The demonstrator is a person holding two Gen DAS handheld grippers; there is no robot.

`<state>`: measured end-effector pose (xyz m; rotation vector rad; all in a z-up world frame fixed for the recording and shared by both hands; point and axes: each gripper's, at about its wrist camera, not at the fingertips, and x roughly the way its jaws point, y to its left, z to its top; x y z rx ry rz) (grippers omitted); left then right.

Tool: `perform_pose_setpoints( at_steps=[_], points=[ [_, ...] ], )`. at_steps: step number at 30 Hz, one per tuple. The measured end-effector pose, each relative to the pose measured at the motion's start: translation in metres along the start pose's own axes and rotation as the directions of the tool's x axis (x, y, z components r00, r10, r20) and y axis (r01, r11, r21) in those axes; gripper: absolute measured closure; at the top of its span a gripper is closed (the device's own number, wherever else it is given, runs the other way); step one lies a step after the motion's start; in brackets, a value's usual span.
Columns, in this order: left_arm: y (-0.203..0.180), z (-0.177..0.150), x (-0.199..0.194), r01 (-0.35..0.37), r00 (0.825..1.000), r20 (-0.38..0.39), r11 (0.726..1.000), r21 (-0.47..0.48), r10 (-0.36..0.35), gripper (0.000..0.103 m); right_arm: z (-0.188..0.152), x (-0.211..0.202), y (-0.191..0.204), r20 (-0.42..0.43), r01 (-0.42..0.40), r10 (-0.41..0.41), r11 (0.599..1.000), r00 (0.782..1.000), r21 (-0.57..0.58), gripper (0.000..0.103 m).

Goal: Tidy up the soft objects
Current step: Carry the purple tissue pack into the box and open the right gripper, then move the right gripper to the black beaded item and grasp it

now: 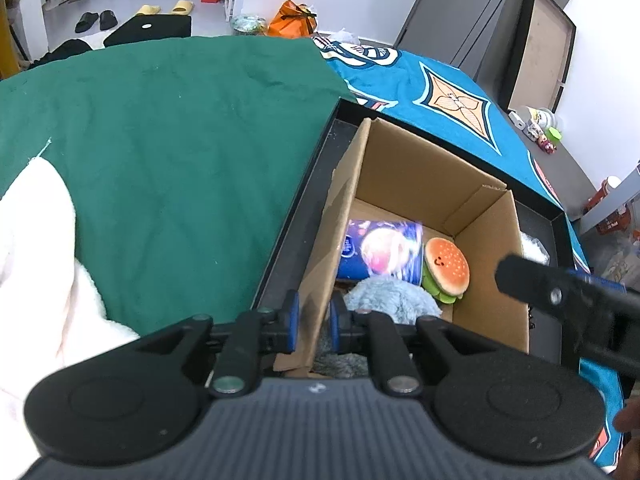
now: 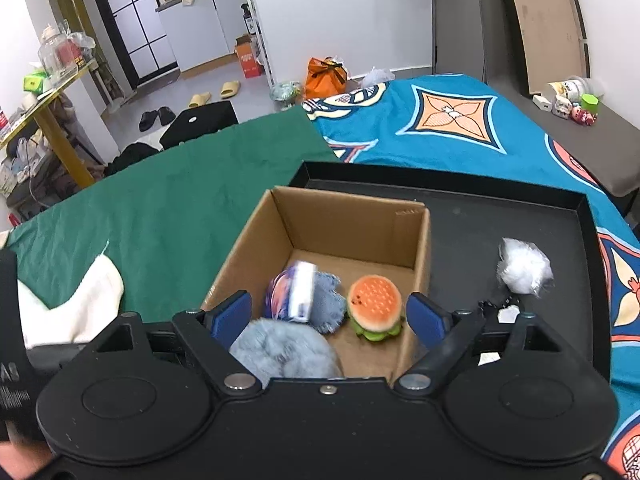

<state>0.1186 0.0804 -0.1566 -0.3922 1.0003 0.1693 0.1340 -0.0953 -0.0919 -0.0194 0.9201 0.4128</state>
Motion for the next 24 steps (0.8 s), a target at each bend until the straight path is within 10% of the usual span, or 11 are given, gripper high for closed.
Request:
perform_pose_setpoints(
  at_steps=[10, 24],
  points=[
    [-0.01, 0.002, -0.001, -0.07, 0.997, -0.037, 0.997, 0.035, 0.071, 0.083, -0.005, -0.01, -0.021, -0.007, -0.001, 0.001, 1.0, 1.0, -0.022, 0.012],
    [-0.027, 0.011, -0.006, -0.15, 0.989, 0.021, 0.983, 0.103, 0.149, 0.038, -0.014, -0.009, -0.087, 0.027, 0.041, -0.041, 0.999, 0.999, 0.006, 0.008]
  ],
)
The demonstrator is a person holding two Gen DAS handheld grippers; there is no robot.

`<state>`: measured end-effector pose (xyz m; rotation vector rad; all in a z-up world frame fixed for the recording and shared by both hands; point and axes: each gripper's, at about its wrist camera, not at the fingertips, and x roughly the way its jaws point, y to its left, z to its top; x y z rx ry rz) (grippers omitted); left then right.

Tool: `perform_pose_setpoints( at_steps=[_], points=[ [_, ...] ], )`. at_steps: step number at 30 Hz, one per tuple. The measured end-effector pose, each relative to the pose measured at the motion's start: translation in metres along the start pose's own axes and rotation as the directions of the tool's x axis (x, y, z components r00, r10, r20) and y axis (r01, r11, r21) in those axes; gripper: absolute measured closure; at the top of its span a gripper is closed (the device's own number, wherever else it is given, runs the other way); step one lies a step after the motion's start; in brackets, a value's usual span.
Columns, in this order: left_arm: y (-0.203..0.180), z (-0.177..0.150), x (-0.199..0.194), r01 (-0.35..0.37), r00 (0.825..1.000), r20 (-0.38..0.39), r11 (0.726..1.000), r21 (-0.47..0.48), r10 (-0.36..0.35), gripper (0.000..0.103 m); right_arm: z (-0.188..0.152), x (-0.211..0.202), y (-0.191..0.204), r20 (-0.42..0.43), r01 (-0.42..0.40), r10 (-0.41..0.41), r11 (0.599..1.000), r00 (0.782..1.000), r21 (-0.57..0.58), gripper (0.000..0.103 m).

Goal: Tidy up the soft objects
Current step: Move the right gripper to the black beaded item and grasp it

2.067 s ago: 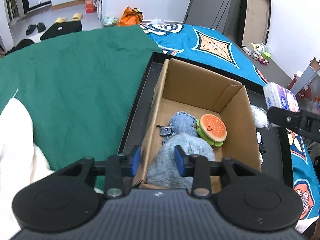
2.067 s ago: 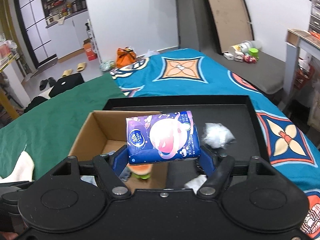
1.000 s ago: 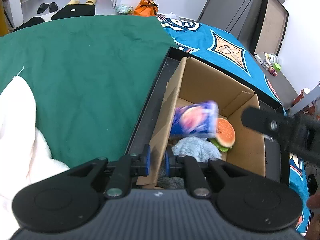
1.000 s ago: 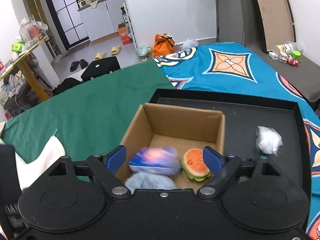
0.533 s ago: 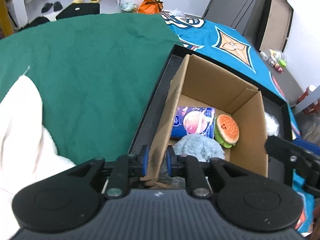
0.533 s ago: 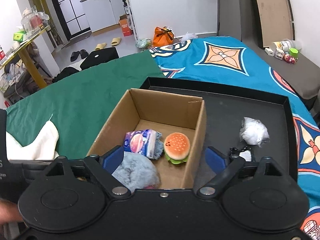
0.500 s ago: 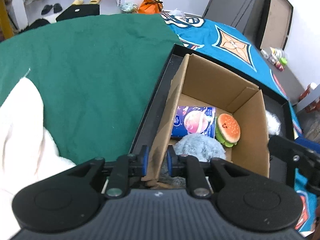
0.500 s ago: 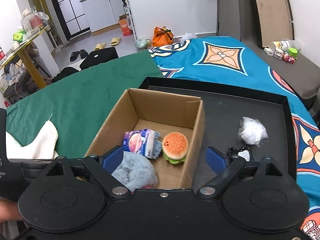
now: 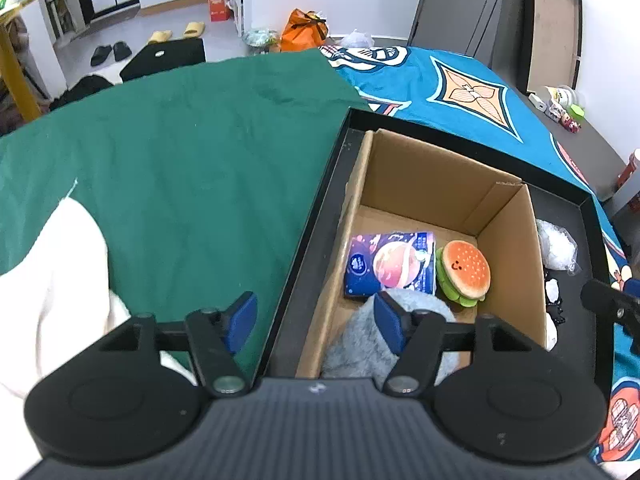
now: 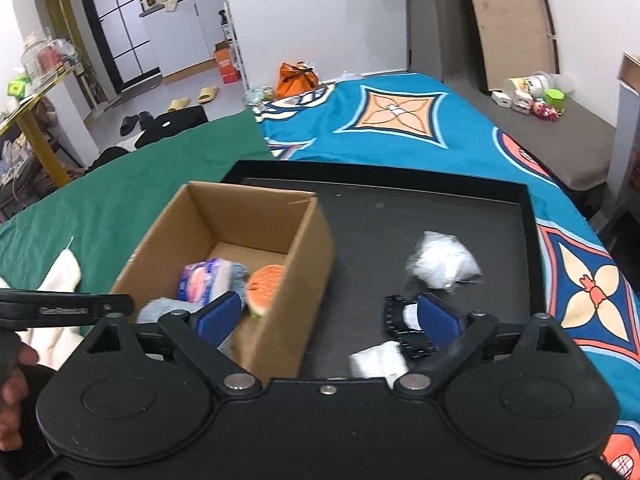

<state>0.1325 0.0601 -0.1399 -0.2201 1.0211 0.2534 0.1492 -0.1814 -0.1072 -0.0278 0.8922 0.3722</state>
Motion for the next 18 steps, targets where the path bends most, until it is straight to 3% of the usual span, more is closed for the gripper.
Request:
perform_pose_setpoints(
  at_steps=[11, 18],
  points=[
    [-0.026, 0.004, 0.007, -0.067, 0.998, 0.006, 0.995, 0.077, 0.067, 0.035, -0.006, 0.021, -0.056, 0.011, 0.01, -0.011, 0.993, 1.0, 0.117, 0.009],
    [-0.041, 0.001, 0.016, -0.13, 0.991, 0.011, 0.98, 0.15, 0.13, 0.034, -0.023, 0.047, -0.087, -0.036, -0.004, 0.014, 0.967, 0.999, 0.255, 0.02]
  ],
)
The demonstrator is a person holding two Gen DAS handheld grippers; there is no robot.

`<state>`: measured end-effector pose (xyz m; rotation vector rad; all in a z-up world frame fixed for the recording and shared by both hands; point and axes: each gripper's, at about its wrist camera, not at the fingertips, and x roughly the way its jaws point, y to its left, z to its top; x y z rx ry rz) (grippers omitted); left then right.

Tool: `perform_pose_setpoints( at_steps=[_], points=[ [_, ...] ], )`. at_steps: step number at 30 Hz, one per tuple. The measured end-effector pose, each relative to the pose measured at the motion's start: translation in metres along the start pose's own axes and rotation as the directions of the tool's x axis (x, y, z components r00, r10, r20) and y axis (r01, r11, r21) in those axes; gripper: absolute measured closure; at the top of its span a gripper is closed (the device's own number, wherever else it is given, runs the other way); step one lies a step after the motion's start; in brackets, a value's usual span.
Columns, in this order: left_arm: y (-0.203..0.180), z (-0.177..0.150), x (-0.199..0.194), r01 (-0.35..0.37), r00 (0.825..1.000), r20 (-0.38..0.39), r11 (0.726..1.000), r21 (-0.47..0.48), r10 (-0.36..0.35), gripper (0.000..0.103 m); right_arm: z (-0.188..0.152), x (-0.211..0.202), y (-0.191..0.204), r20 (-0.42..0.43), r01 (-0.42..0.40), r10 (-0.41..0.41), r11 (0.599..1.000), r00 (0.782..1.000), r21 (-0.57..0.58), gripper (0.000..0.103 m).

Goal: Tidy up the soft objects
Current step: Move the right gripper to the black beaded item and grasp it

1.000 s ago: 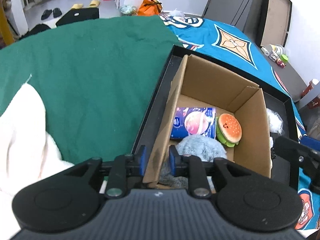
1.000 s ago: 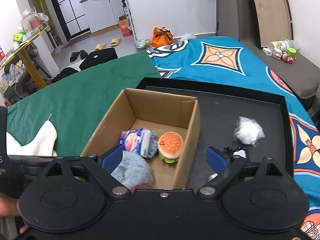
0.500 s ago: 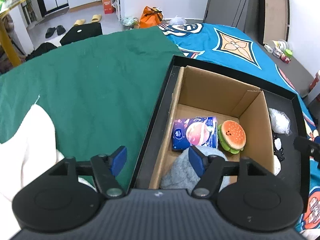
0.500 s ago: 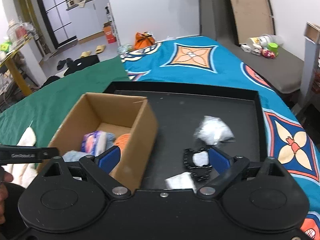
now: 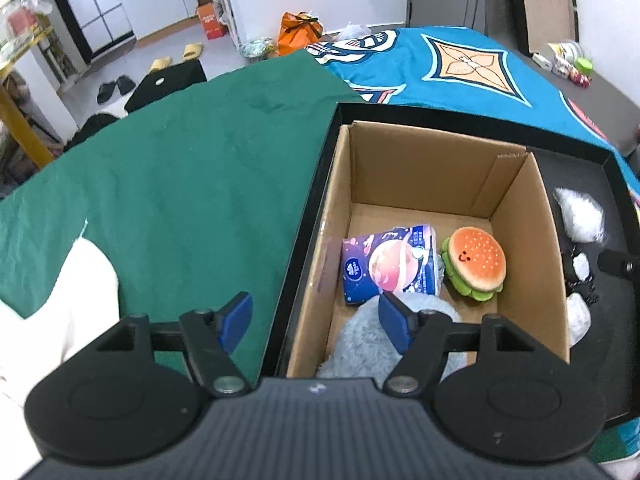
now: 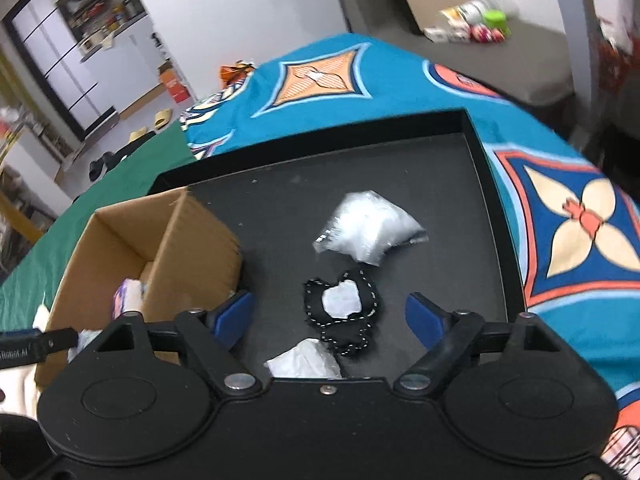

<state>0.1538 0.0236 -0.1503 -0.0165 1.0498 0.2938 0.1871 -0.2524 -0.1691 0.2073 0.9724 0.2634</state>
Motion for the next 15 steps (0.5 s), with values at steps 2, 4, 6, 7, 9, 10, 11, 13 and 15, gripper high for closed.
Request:
perform_pose_setpoints(
  at_steps=[2, 4, 6, 7, 9, 10, 11, 13, 15],
  points=[
    [-0.003, -0.001, 0.001, -0.018, 1.0, 0.009, 1.0, 0.019, 0.018, 0.03, 0.0, 0.005, -0.006, -0.006, -0.013, 0.013, 1.0, 1.0, 0.027, 0.02],
    [-0.003, -0.001, 0.002, -0.026, 1.0, 0.016, 1.0, 0.016, 0.026, 0.028, 0.0, 0.012, -0.011, -0.02, -0.012, 0.013, 0.999, 1.0, 0.035, 0.022],
    [-0.003, 0.0, 0.003, -0.025, 1.0, 0.018, 1.0, 0.008, 0.025, 0.027, -0.001, 0.018, -0.014, -0.038, -0.005, 0.006, 0.999, 0.999, 0.042, 0.025],
    [-0.002, 0.0, 0.004, -0.029, 0.999, 0.019, 1.0, 0.002, 0.029, 0.027, -0.002, 0.022, -0.017, -0.048, -0.004, 0.006, 0.999, 0.999, 0.049, 0.028],
    [-0.003, -0.001, 0.005, -0.044, 0.999, 0.019, 0.999, -0.004, 0.044, 0.025, -0.003, 0.028, -0.021, -0.066, -0.003, 0.007, 0.998, 0.998, 0.061, 0.028],
    [-0.004, -0.001, 0.005, -0.048, 0.999, 0.02, 0.999, -0.002, 0.048, 0.025, -0.004, 0.031, -0.022, -0.07, -0.004, 0.008, 0.998, 0.998, 0.064, 0.028],
    [-0.005, -0.001, 0.006, -0.05, 0.999, 0.021, 0.999, 0.001, 0.05, 0.025, -0.003, 0.033, -0.023, -0.073, -0.011, 0.016, 0.997, 0.997, 0.07, 0.028],
    [-0.007, 0.0, 0.007, -0.056, 0.998, 0.021, 0.998, 0.011, 0.056, 0.024, -0.003, 0.036, -0.023, -0.068, -0.027, 0.032, 0.997, 0.997, 0.072, 0.029],
    [-0.009, 0.0, 0.008, -0.064, 0.998, 0.022, 0.998, 0.017, 0.063, 0.022, -0.004, 0.038, -0.022, -0.06, -0.021, 0.024, 0.998, 0.998, 0.051, 0.029]
  ],
)
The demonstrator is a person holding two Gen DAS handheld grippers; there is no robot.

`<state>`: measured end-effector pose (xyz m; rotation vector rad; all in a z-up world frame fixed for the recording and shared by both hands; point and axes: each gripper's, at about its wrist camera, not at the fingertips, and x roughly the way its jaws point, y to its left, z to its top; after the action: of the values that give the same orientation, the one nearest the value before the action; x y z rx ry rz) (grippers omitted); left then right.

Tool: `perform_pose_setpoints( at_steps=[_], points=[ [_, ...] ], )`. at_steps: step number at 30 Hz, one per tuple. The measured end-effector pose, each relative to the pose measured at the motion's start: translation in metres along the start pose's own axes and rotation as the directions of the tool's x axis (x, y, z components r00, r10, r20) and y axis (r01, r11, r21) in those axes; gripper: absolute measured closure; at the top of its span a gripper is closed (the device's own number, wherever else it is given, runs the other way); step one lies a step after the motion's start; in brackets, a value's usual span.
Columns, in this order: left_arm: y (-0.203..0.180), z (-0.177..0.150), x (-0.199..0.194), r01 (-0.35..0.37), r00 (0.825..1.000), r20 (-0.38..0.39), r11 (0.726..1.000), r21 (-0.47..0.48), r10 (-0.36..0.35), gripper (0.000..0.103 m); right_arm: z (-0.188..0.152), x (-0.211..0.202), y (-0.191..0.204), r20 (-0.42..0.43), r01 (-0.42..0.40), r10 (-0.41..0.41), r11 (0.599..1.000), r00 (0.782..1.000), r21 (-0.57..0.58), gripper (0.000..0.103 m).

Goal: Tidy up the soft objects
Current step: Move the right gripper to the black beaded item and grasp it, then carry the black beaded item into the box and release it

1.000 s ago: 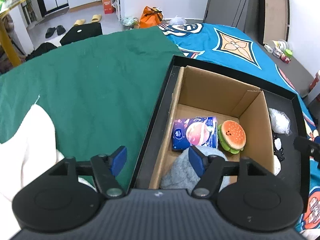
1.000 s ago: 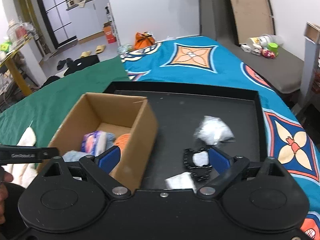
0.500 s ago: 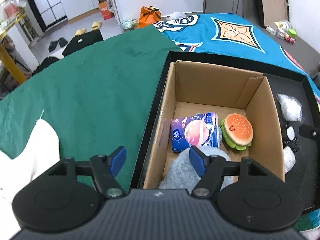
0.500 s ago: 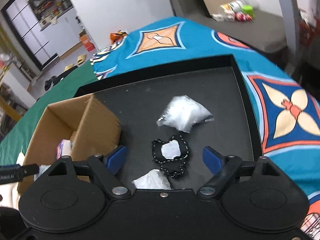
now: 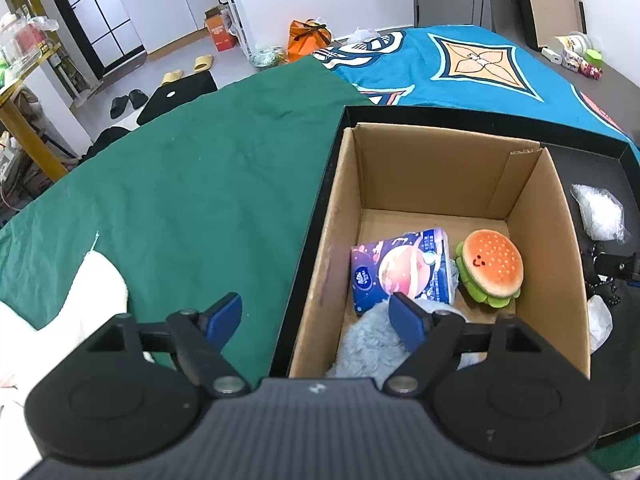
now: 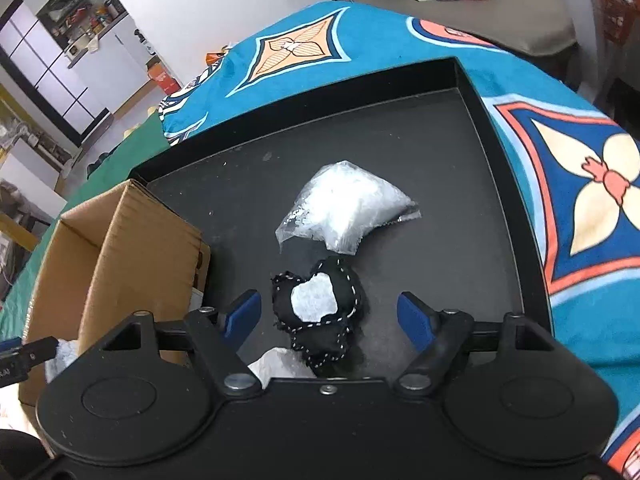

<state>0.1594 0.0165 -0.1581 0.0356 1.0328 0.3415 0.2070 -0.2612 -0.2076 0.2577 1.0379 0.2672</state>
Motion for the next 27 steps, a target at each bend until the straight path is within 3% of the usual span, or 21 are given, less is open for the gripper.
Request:
perform_pose_setpoints(
  at_steps=[5, 9, 18, 22, 27],
  points=[
    [0.002, 0.0, 0.0, 0.01, 1.0, -0.001, 1.0, -0.006, -0.01, 0.021, 0.0, 0.01, 0.002, 0.003, 0.011, -0.011, 0.999, 1.0, -0.037, 0.038],
    [0.003, -0.001, -0.001, 0.011, 1.0, -0.003, 1.0, -0.01, -0.011, 0.02, -0.001, 0.01, 0.007, 0.001, 0.021, -0.021, 0.997, 1.0, -0.073, 0.069],
    [0.01, -0.003, -0.017, 0.047, 0.999, 0.008, 0.999, 0.002, -0.047, 0.02, -0.007, -0.006, 0.002, -0.019, 0.056, -0.057, 0.997, 0.998, -0.058, 0.074],
    [0.012, -0.003, -0.023, 0.048, 0.999, -0.002, 0.998, 0.051, -0.048, 0.02, -0.009, -0.023, 0.002, 0.007, 0.061, -0.06, 0.997, 0.998, -0.053, 0.074],
    [0.02, -0.007, -0.022, 0.069, 0.998, -0.012, 0.997, 0.02, -0.069, 0.021, -0.009, -0.043, 0.003, 0.035, 0.056, -0.055, 0.998, 0.998, -0.028, 0.074]
  ],
)
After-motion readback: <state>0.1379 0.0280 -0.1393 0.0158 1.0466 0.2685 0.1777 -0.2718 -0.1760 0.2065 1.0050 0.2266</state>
